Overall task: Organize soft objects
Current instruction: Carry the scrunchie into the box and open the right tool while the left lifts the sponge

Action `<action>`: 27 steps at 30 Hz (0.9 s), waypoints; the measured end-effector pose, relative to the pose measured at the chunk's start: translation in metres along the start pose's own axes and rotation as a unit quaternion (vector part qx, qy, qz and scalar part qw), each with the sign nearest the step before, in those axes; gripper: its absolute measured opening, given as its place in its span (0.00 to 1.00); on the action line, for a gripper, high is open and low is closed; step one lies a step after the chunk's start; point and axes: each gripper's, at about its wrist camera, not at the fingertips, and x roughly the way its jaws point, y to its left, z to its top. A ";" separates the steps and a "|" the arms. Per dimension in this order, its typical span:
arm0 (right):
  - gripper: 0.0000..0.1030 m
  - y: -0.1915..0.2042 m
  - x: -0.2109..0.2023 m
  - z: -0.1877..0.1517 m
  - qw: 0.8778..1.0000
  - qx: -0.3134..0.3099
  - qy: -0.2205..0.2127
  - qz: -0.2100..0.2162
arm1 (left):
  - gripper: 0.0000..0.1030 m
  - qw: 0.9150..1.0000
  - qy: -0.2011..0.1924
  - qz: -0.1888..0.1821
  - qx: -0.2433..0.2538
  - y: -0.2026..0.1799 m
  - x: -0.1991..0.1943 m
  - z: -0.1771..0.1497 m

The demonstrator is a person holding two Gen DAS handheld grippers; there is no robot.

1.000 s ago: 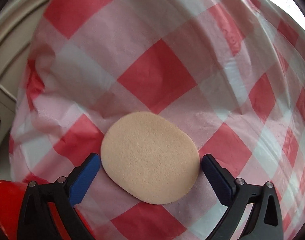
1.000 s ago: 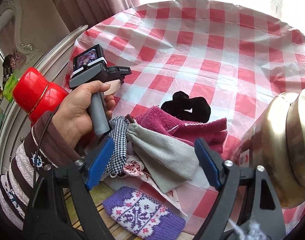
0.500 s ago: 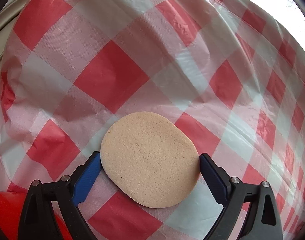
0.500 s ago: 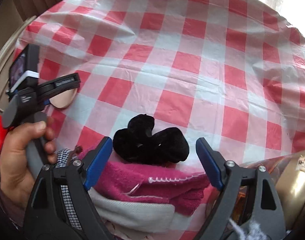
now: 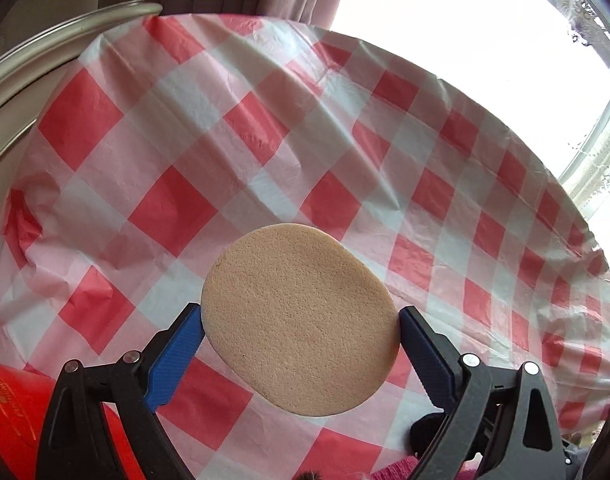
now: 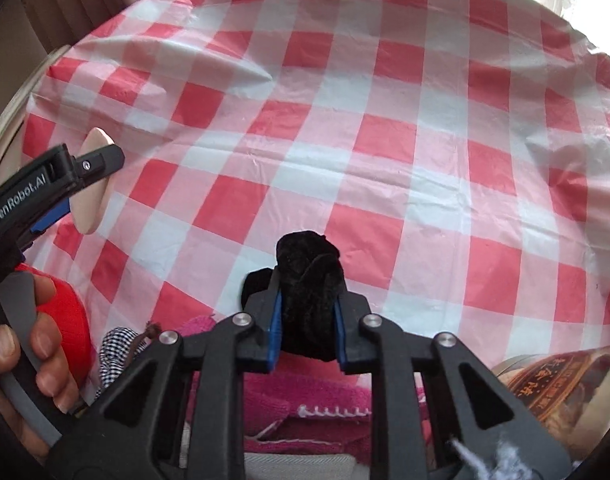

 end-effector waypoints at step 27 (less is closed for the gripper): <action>0.23 -0.109 -0.267 -0.200 0.984 0.102 -0.143 -0.037 | 0.94 0.973 -0.056 -0.176 0.141 -0.067 -0.174 -0.135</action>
